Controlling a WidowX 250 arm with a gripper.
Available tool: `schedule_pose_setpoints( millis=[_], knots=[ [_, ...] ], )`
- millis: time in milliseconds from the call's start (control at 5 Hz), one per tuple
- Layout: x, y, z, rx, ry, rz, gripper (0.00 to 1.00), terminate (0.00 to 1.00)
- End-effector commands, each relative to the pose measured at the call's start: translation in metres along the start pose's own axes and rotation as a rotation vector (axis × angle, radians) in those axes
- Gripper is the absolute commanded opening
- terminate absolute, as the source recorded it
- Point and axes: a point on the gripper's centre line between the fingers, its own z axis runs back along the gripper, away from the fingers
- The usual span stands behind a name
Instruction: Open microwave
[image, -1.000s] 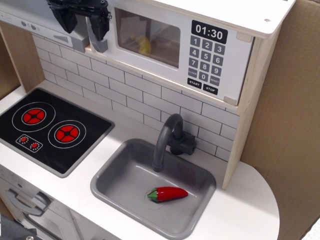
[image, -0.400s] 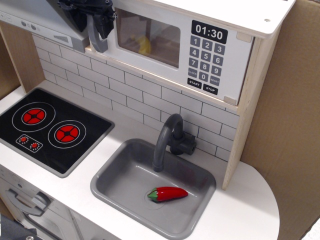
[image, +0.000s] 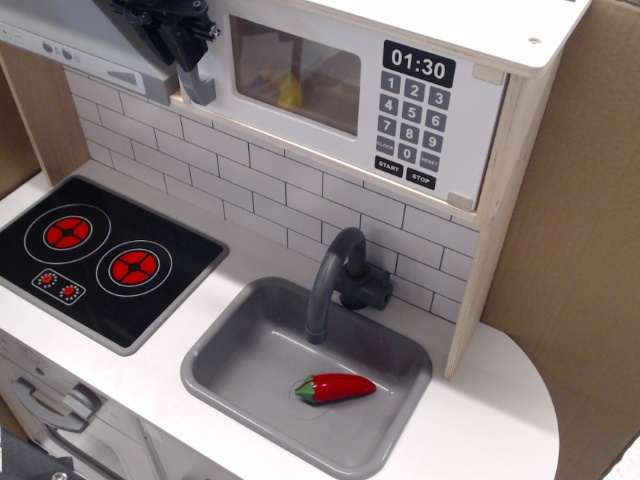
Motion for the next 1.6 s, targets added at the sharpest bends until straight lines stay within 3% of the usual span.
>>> schedule_pose_setpoints(
  millis=[0, 200, 400, 600, 800, 1000, 1200, 1400],
  knots=[
    [-0.027, -0.006, 0.028, -0.005, -0.02, -0.086, 0.0, 0.0],
    [-0.049, -0.011, 0.035, -0.057, -0.013, -0.151, 0.0, 0.0],
    [-0.062, -0.018, 0.049, -0.124, 0.013, -0.02, 1.0, 0.0],
    [-0.067, -0.034, 0.083, -0.165, 0.108, 0.049, 1.0, 0.0],
    [-0.055, -0.049, 0.118, -0.217, 0.129, 0.086, 1.0, 0.0],
    [-0.02, -0.06, 0.137, -0.235, 0.144, 0.183, 1.0, 0.0],
    [0.016, -0.056, 0.12, -0.159, 0.114, 0.293, 1.0, 0.0],
    [0.039, -0.047, 0.087, -0.071, 0.076, 0.341, 1.0, 0.0]
  ],
)
